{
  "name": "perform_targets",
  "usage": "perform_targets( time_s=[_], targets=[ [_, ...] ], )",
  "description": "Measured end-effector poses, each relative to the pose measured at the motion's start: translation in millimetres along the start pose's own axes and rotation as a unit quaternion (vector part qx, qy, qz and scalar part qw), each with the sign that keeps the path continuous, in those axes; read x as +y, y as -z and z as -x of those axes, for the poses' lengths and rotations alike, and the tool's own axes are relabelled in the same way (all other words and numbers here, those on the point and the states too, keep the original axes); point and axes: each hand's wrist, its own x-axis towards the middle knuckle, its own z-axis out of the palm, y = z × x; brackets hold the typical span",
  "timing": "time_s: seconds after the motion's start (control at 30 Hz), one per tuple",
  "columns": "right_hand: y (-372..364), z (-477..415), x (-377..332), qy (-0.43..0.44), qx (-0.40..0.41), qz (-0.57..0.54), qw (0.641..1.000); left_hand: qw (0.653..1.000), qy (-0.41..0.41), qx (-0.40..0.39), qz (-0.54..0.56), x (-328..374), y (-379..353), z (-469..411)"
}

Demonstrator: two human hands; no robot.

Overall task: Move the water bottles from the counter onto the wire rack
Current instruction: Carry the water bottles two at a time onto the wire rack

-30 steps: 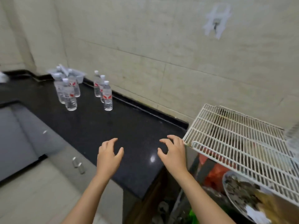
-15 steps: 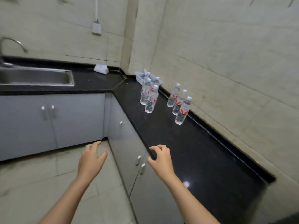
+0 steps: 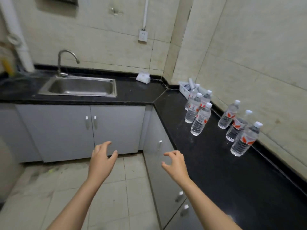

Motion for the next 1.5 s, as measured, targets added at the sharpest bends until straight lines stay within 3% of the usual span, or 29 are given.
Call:
perform_targets(
  time_s=[0.33,0.63,1.07,1.27,1.5],
  targets=[
    [-7.9,-187.9,20.6,-0.044,0.058,-0.063,0.995,0.999,-0.037,-0.038,-0.006,32.2,-47.4,-180.4],
    [-36.9,-299.8,10.6,-0.072,0.038,-0.037,0.996,0.999,0.009,-0.051,0.010,0.6,-71.4,-307.5],
    [-47.1,-415.0,-28.1,-0.236,0.198,-0.054,0.950,0.979,-0.140,-0.142,0.050,26.8,-100.2,-541.3],
    [-54.6,-391.0,-12.9,-0.342,0.188,-0.045,0.920,0.959,-0.136,-0.245,0.043,27.4,-165.5,-544.3],
    [-3.2,-393.7,42.2,-0.375,0.315,-0.068,0.869,0.918,-0.182,-0.349,0.047,74.9,-249.7,-536.0]
  ],
)
